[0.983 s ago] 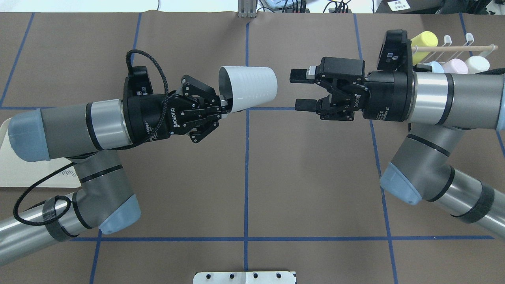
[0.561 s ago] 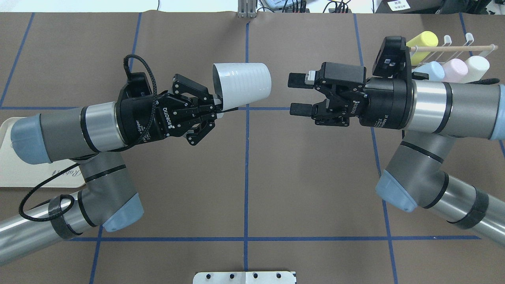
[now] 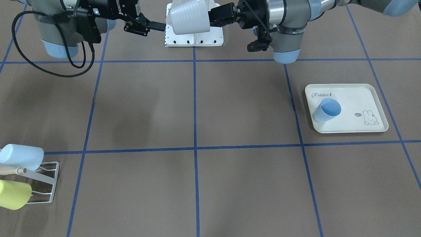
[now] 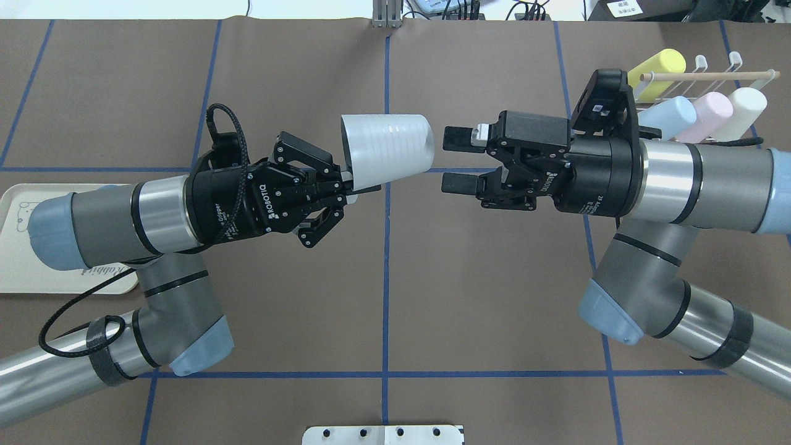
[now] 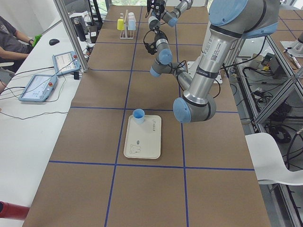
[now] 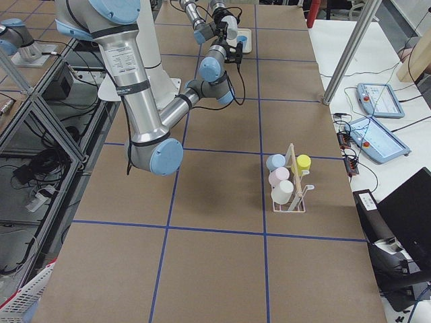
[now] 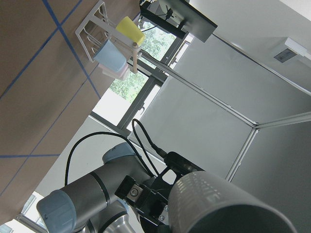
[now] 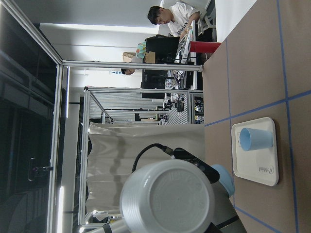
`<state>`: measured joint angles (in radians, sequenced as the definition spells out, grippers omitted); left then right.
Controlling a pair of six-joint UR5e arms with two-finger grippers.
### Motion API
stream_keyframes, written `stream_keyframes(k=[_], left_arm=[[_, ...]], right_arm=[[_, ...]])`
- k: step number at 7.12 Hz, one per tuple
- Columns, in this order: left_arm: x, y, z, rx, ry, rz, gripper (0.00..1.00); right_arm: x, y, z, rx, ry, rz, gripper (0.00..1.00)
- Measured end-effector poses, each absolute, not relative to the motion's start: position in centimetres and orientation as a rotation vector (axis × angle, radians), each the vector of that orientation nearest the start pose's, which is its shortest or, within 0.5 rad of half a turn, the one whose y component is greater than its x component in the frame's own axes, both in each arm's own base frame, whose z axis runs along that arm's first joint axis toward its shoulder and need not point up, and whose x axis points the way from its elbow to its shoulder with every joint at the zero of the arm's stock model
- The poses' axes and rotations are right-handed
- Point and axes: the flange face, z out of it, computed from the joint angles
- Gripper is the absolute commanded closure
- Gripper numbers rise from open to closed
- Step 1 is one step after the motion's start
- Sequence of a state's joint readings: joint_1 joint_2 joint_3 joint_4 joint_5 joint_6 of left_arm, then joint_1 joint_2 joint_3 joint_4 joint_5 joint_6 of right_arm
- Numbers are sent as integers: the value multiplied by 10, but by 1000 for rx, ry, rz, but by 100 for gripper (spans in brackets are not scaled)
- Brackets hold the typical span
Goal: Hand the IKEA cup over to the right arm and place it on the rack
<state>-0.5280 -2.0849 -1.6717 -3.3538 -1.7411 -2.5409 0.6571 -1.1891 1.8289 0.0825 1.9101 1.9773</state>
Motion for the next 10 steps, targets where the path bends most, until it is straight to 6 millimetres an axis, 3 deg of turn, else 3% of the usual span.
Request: stream_keyframes(k=[10], left_arm=[[402, -344, 153, -826, 2374, -471, 100]], right_arm=[[-327, -364, 167, 103, -2299, 176, 5]])
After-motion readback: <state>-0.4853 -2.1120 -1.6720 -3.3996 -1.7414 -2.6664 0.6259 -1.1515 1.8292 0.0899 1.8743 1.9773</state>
